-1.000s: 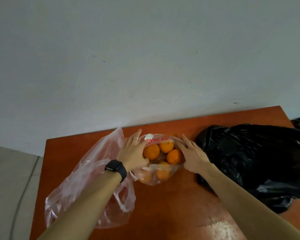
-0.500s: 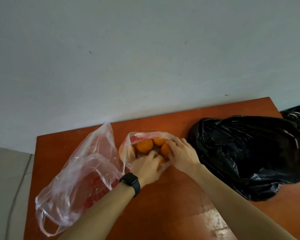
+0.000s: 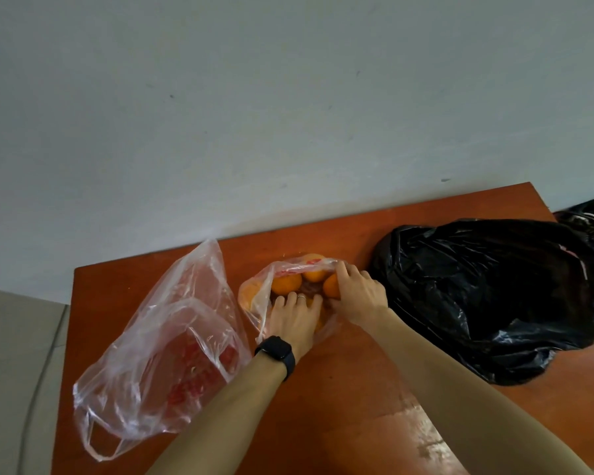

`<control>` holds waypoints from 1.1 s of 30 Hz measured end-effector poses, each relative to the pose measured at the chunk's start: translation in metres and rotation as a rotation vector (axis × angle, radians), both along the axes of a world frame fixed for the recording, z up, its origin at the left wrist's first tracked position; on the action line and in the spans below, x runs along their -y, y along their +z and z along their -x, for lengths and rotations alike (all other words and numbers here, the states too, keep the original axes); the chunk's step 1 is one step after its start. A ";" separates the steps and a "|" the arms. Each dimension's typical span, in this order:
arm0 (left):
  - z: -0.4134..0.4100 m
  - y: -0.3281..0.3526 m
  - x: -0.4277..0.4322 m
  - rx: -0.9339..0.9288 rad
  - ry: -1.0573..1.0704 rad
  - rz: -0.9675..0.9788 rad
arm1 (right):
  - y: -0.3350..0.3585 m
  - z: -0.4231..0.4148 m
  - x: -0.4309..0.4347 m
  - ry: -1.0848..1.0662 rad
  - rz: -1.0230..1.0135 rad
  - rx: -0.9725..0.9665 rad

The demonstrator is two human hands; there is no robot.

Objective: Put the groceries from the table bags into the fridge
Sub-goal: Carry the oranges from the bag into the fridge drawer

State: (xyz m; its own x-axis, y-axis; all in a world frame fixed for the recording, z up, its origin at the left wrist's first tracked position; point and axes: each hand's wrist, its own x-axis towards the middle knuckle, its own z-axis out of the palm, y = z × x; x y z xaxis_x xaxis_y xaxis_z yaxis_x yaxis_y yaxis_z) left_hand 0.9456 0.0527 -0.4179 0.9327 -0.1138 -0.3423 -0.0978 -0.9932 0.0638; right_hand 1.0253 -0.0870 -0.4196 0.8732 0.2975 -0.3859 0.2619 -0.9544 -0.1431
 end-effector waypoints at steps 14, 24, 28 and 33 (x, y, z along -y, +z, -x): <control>-0.005 0.065 0.004 0.169 0.261 0.728 | 0.081 0.065 0.068 -0.361 -0.798 0.074; 0.019 0.139 0.126 0.057 -0.083 0.700 | 0.151 0.183 0.207 -0.595 -0.809 0.260; 0.049 0.168 0.223 0.052 -0.347 0.681 | 0.166 0.259 0.289 -0.787 -0.743 0.395; 0.129 0.193 0.368 0.029 -0.635 0.708 | 0.186 0.398 0.388 -1.090 -0.673 0.594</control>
